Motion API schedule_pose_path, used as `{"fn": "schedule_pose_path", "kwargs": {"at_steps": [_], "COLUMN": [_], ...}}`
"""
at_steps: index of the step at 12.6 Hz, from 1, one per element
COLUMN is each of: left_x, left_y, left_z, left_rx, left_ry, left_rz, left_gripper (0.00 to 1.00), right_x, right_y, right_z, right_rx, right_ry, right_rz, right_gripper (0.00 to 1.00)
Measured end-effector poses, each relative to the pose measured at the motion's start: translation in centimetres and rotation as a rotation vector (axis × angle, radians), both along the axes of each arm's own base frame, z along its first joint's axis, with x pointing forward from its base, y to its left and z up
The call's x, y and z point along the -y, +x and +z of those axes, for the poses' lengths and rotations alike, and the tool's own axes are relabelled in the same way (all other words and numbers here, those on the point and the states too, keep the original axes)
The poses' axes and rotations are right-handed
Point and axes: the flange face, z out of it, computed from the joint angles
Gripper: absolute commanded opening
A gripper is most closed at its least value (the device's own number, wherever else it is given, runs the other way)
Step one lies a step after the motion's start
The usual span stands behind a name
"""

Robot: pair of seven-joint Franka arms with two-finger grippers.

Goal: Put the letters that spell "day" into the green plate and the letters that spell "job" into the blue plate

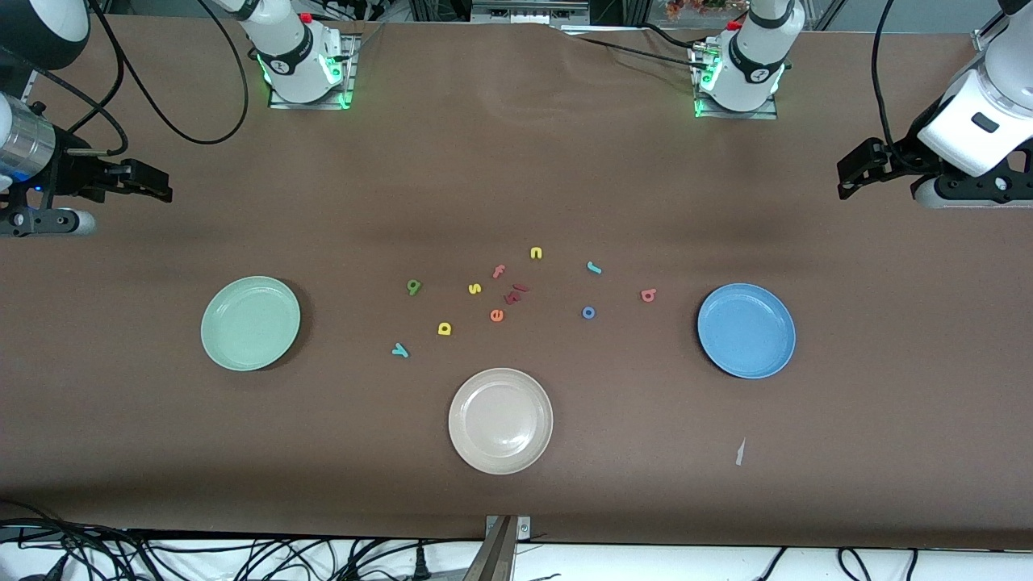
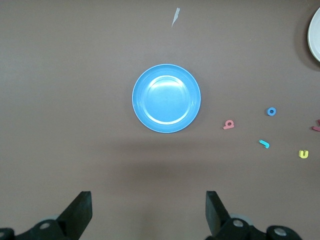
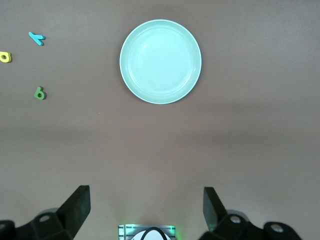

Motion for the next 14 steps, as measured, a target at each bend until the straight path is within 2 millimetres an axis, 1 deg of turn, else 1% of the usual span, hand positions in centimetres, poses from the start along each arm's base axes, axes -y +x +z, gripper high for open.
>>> {"fn": "schedule_pose_path", "kwargs": {"at_steps": [6,9,11,13,14], "left_x": [0.1,0.6,0.9,1.8,2.8], "left_y": [0.0,0.0,0.3,1.0,1.6], "left_z": [0.0,-0.1,-0.3,-1.4,-2.1], "left_rx": [-0.001,-0.006,-0.008,-0.017,-0.022], "left_ry": [-0.009,-0.061,-0.066,-0.072,-0.074], "left_rz": [0.000,0.003,-0.001,-0.018,-0.034], "left_gripper": [1.00,1.00,1.00,1.00,1.00], "right_x": [0.0,0.0,0.0,-0.3,-1.1], "right_y": [0.0,0.0,0.1,0.4,0.6], "right_z": [0.0,0.0,0.1,-0.2,-0.7], "right_rx": [0.000,0.002,0.011,0.017,0.016], "right_ry": [0.000,0.000,0.000,0.002,0.004], "right_rz": [0.000,0.000,0.000,0.005,0.019], "right_gripper": [1.00,1.00,1.00,1.00,1.00]}}
